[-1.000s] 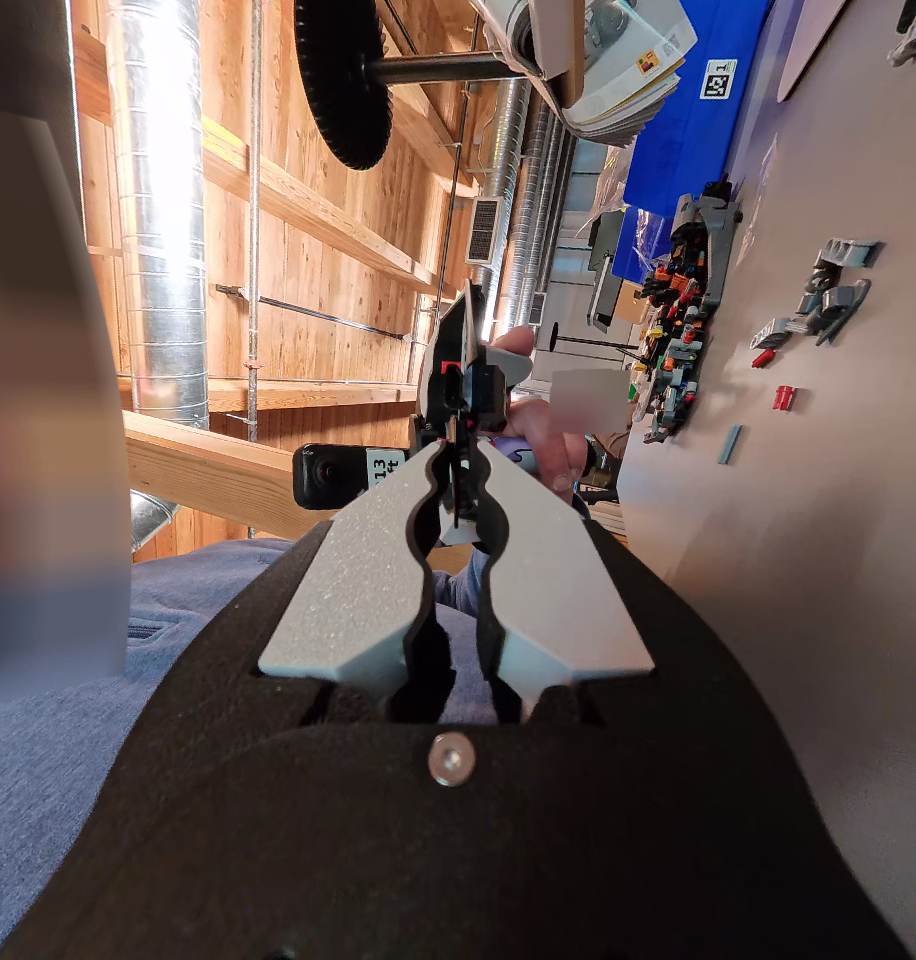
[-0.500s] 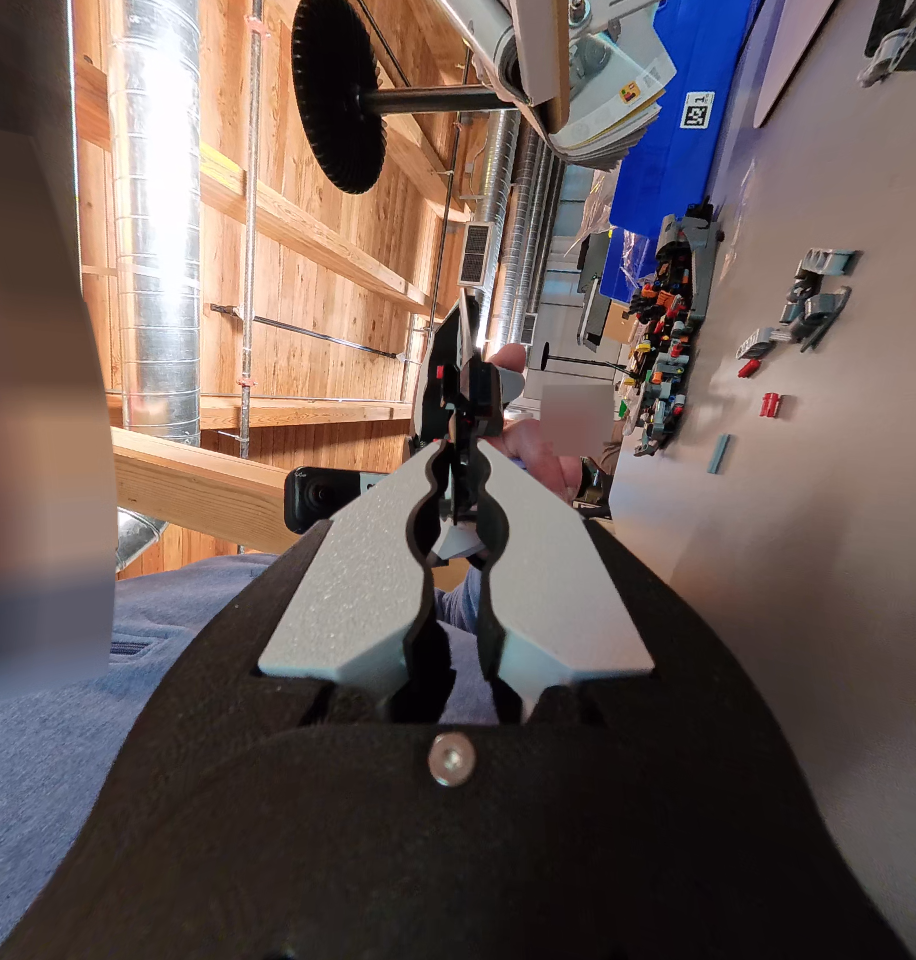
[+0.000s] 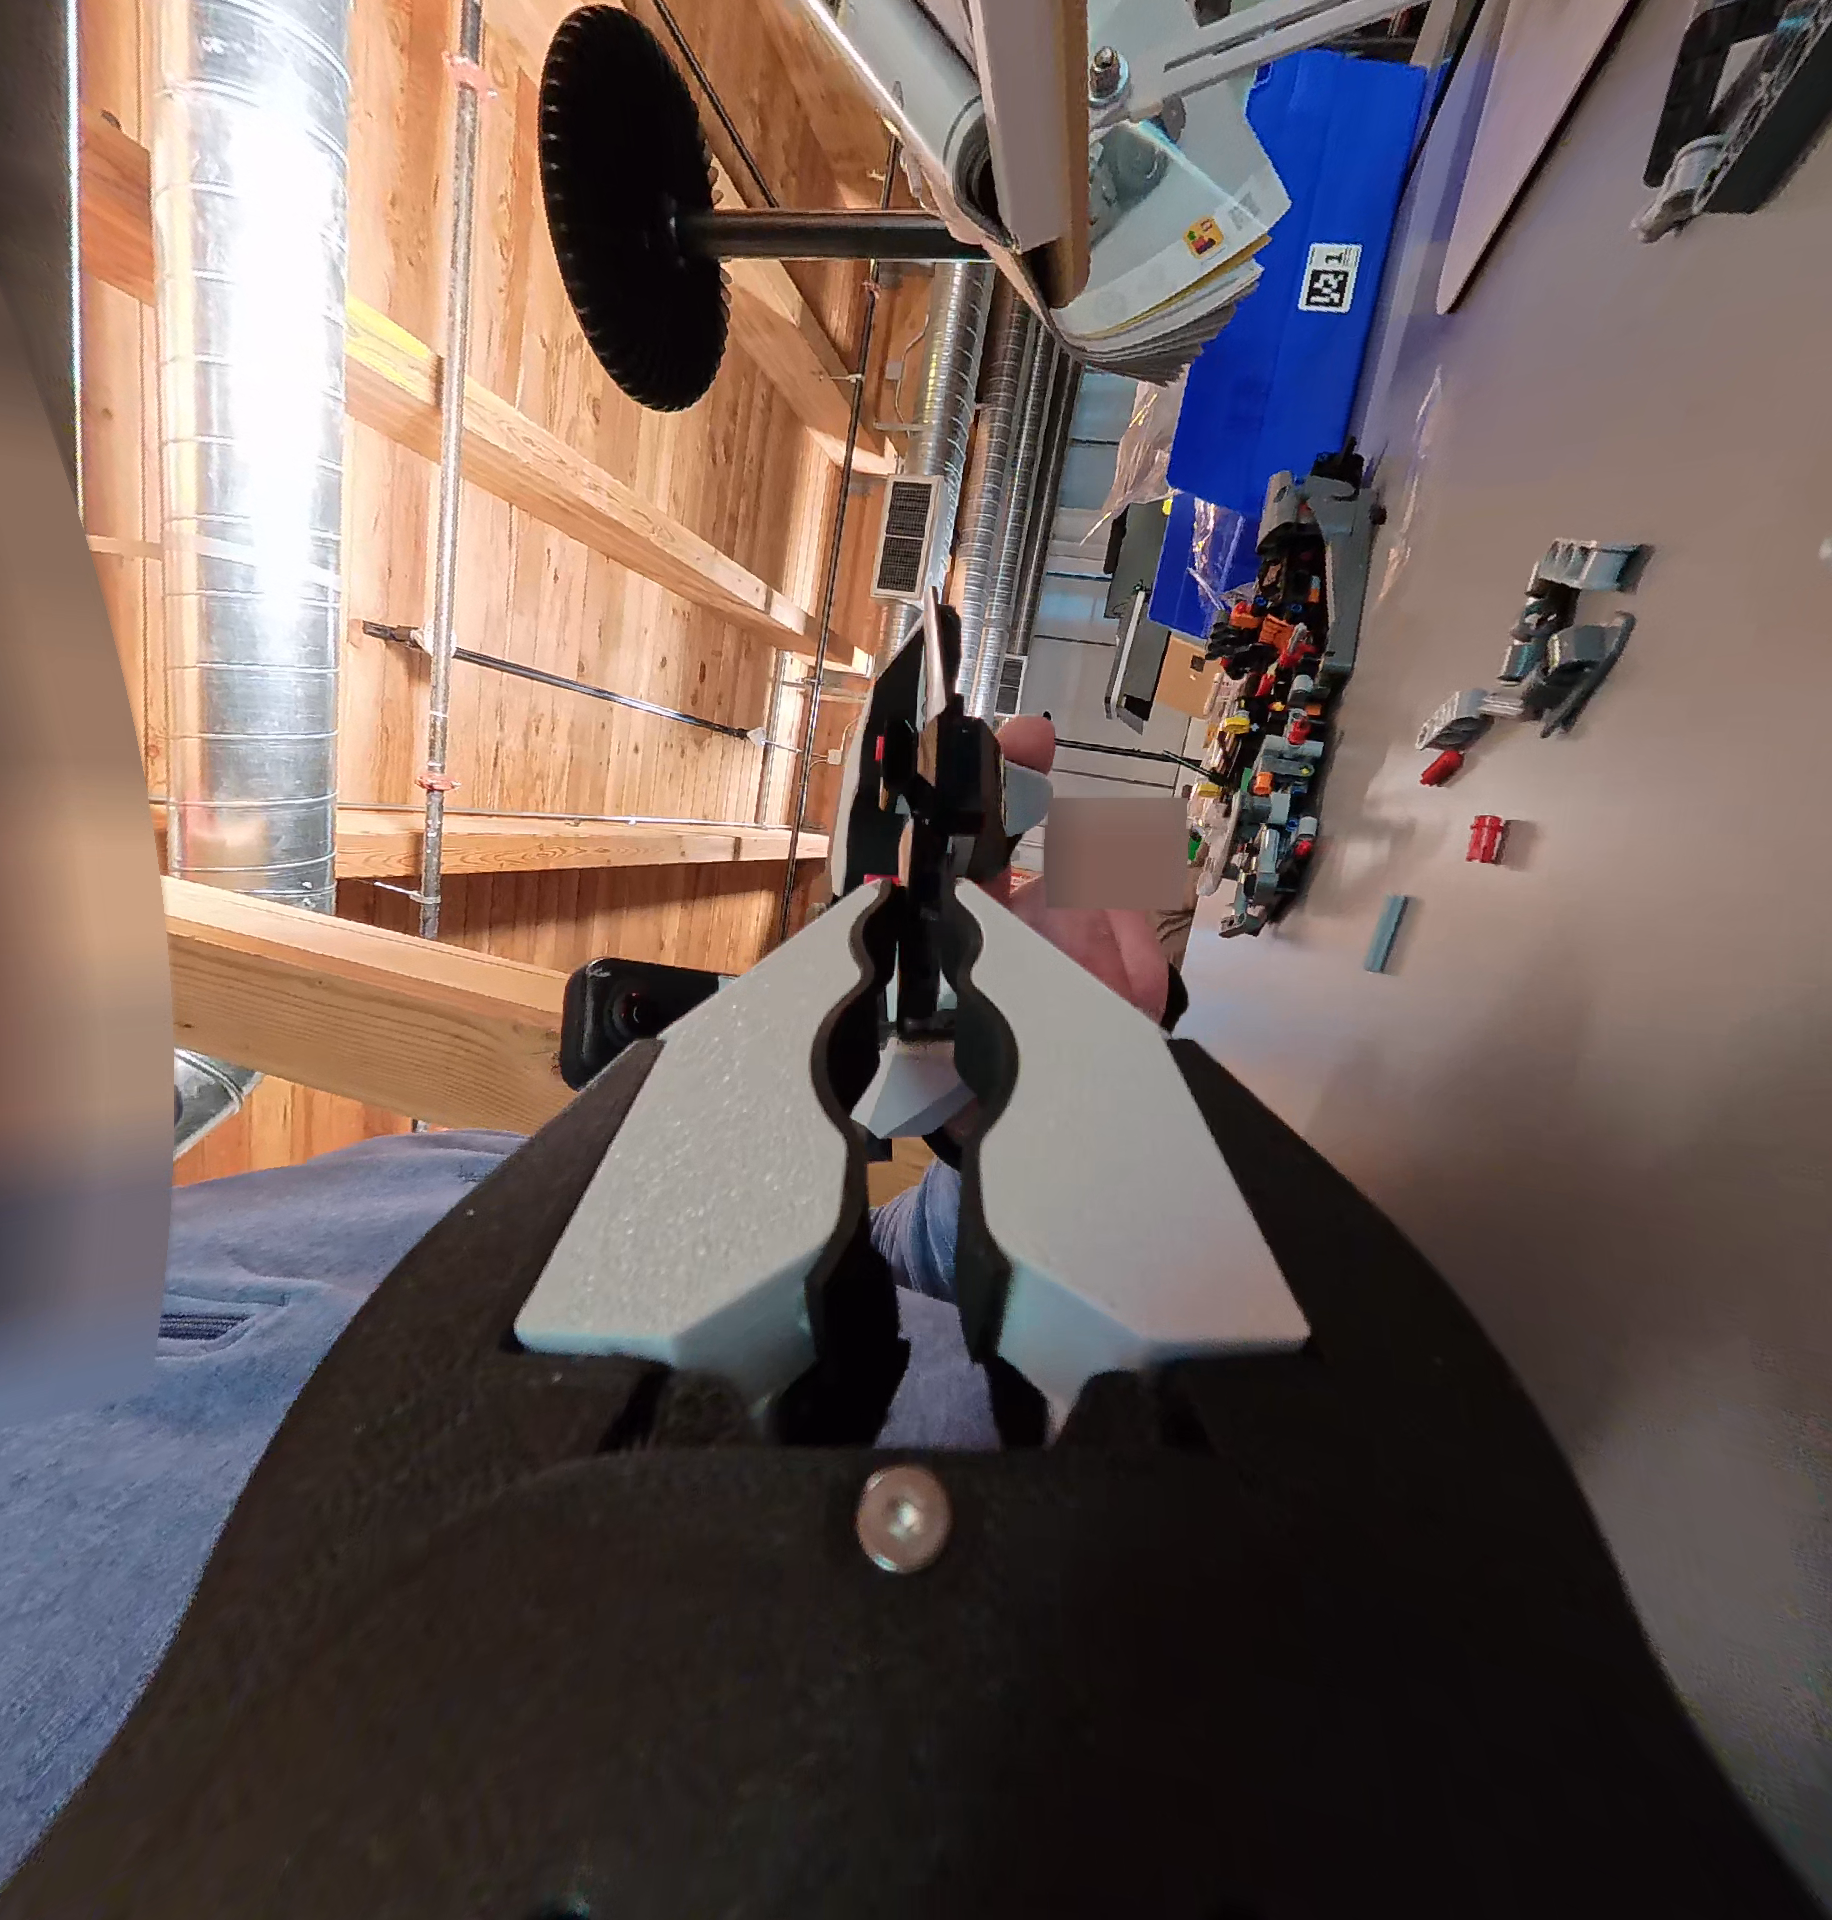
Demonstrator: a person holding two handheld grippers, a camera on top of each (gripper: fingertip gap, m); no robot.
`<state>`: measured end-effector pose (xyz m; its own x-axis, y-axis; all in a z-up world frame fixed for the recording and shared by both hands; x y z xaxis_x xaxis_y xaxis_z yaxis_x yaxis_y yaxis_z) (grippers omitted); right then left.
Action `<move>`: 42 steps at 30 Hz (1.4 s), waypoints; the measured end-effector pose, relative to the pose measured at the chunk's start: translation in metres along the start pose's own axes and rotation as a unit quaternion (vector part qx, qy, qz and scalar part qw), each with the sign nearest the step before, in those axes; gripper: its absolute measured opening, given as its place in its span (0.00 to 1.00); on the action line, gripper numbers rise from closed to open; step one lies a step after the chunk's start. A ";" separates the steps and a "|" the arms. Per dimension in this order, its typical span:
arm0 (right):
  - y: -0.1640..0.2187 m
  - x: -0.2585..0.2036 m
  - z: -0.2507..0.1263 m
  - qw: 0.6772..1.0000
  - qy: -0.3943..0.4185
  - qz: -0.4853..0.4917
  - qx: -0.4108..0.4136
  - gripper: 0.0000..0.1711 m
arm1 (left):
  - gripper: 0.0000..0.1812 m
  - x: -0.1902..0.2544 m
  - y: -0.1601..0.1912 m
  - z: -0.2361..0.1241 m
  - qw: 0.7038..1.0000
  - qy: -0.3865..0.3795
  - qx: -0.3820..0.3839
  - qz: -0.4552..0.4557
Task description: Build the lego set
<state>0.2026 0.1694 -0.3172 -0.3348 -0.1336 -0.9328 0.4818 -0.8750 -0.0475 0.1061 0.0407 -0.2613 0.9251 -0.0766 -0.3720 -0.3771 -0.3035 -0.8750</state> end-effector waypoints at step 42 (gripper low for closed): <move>0.003 0.003 0.017 0.998 0.049 -0.021 -0.017 0.02 | 0.51 -0.021 0.009 -0.009 0.999 0.010 -0.036 0.008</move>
<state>0.1895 0.1580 -0.3141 -0.2758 -0.0503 -0.9599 0.4963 -0.8627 -0.0974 0.0836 0.0314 -0.2588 0.9201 -0.1011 -0.3785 -0.3879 -0.3693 -0.8445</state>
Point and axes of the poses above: each gripper's, where its closed fingertips meet, z out along the fingers, y out of its underside, x = y × z across the jaws, the point moved 10 cm from there along -z, back along the fingers, and after that the axes turned 3 degrees about -y, right-handed, at the moved point
